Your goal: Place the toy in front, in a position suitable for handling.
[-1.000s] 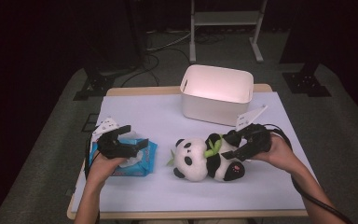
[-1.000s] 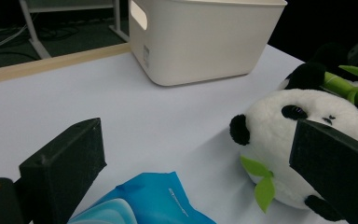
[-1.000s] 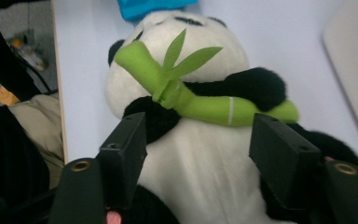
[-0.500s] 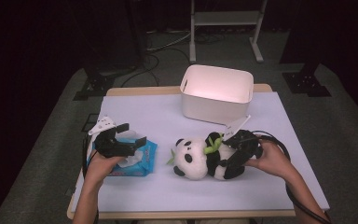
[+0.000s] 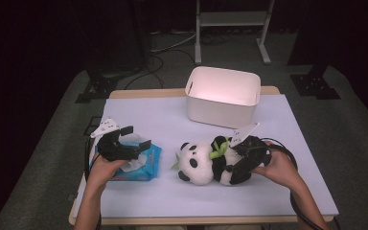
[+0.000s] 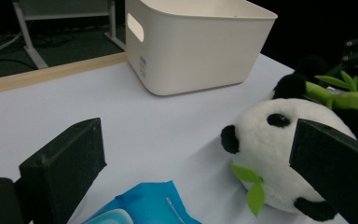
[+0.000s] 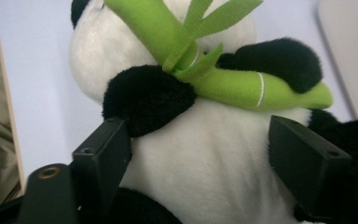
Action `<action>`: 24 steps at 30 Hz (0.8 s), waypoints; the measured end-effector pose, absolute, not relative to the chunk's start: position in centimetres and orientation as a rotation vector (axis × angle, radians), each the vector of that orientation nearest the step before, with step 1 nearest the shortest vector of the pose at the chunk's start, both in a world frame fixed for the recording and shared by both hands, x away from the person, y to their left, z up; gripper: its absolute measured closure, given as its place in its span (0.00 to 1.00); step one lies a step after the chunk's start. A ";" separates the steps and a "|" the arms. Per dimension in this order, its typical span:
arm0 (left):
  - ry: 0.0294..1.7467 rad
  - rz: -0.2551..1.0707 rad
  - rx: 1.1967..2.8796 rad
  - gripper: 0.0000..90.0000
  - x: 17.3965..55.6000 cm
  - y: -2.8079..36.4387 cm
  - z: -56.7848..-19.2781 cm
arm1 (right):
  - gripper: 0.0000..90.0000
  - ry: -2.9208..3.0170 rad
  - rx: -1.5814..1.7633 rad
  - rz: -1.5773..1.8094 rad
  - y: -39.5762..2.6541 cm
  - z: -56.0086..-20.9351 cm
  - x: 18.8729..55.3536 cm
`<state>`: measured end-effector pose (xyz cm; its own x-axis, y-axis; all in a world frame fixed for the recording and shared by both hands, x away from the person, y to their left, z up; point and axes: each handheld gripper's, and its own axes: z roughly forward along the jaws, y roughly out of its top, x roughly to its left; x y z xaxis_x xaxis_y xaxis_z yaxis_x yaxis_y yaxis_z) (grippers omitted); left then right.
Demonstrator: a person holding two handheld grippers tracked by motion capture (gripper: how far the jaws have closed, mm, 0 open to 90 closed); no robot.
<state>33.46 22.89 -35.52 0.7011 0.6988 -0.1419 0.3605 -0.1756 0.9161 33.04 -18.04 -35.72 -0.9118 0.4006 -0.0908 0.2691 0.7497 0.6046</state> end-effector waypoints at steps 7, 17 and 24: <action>0.816 0.392 1.808 0.04 33.3 23.1 -35.2 | 0.39 2.695 0.573 1.033 -19.5 -34.2 33.3; 0.775 0.379 1.879 0.18 33.4 24.4 -35.4 | 0.44 2.788 0.680 1.008 -19.5 -35.9 34.1; 0.742 0.364 2.022 0.30 33.2 24.9 -35.4 | 0.43 2.802 0.662 1.012 -19.6 -36.0 34.5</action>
